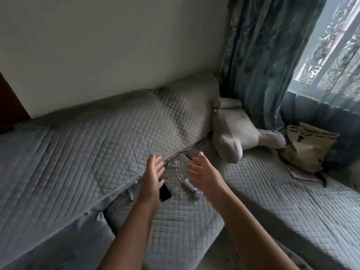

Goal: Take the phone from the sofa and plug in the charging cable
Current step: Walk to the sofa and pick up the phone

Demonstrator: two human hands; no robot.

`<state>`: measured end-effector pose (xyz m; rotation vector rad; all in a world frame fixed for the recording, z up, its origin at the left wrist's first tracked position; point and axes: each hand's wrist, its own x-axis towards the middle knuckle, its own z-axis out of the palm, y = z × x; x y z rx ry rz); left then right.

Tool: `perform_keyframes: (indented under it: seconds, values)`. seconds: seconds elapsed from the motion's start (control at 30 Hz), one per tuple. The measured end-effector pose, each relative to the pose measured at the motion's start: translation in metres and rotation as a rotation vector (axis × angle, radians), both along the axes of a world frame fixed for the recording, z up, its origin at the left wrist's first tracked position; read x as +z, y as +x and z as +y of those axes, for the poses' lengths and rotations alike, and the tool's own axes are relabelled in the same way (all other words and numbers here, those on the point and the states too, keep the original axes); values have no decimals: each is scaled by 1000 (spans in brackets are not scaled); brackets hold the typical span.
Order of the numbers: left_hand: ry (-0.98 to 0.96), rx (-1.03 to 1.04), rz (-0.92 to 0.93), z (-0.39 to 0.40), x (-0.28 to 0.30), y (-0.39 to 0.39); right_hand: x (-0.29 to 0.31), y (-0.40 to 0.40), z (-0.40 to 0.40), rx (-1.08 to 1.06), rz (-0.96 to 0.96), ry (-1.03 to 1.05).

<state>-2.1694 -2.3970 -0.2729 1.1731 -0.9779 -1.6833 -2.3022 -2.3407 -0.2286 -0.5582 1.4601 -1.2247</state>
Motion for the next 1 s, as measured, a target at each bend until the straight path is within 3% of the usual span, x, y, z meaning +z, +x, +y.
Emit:
perform_keyframes:
  seconds: [0.43, 1.0]
  values:
    - [257, 233, -126, -102, -88, 2, -136, -27, -151, 262, -7, 158]
    - [417, 312, -284, -171, -384, -69, -428, -58, -217, 301, 21, 209]
